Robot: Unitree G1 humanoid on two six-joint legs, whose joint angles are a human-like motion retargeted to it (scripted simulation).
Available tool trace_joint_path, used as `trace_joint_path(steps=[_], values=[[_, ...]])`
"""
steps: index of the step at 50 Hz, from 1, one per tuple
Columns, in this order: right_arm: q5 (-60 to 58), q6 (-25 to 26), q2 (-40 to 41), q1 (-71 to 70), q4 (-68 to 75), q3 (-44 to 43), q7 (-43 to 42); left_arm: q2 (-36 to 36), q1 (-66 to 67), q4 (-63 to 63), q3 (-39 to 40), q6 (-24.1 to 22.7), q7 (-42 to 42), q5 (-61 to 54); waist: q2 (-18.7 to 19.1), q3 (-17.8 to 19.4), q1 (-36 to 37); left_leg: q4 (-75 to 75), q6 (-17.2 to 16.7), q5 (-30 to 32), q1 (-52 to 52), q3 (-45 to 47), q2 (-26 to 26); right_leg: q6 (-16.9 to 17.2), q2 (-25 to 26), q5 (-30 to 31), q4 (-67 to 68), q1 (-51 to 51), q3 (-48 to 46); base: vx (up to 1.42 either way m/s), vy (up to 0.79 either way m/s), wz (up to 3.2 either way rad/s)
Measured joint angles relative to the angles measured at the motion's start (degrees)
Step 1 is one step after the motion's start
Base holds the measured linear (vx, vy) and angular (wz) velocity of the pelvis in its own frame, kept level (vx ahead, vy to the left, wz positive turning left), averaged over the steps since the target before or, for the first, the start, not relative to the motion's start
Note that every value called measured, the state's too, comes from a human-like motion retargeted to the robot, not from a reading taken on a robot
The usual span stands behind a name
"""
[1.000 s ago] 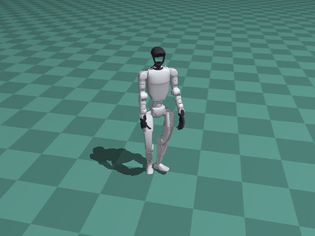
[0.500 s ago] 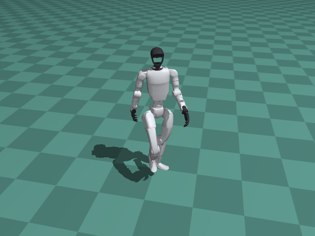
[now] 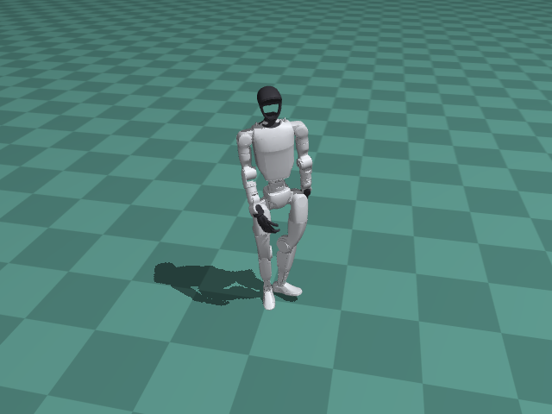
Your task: In place motions
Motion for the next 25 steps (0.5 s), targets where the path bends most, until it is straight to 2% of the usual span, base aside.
trace_joint_path(steps=[5,14,20,22,25], values=[[-2.35,3.04,-2.99,3.67,9.28,-5.59,-2.14,-1.40,0.71,-6.39,2.56,-4.21,-0.28,-5.37,-0.11,0.55,0.41,-0.19,-0.57,0.05,0.15,0.03,0.59,-0.31,0.51,-0.02,-0.06,0.10,-0.01,-0.01,-0.01,0.01],[-0.32,6.78,-8.31,6.39,22.87,-13.86,-7.63,-0.72,0.18,-15.68,-1.65,-3.72,-1.90,-4.84,0.84,0.79,-0.73,1.49,-1.99,-0.17,-0.53,-0.14,2.32,-0.65,1.41,-0.06,-0.66,0.52,-0.82,0.03,-0.08,0.01],[3.22,6.51,-9.48,4.72,27.13,-13.31,-10.55,0.39,1.56,-19.26,-3.00,-3.86,1.34,-1.95,1.35,1.70,-0.27,11.36,-2.37,-0.93,-4.20,0.43,5.01,-1.05,1.25,0.00,-0.33,0.79,-0.50,0.06,-0.05,-0.15],[5.24,6.28,-9.09,2.59,29.57,-10.05,-11.29,-0.28,1.82,-17.63,-2.01,-3.02,3.93,-3.34,0.34,2.14,0.59,20.62,-1.51,3.76,-8.32,1.68,6.75,-1.02,-0.14,0.37,-0.23,0.82,-0.07,0.03,-0.02,-0.07],[6.39,7.47,-7.07,-2.51,30.74,-3.89,-10.47,-1.19,1.12,-13.33,0.25,-1.97,6.72,-6.88,-0.96,4.80,3.46,42.93,-0.58,14.15,-19.49,-0.90,13.33,-0.70,-1.48,1.27,-0.62,1.25,0.34,-0.12,0.00,0.20]])
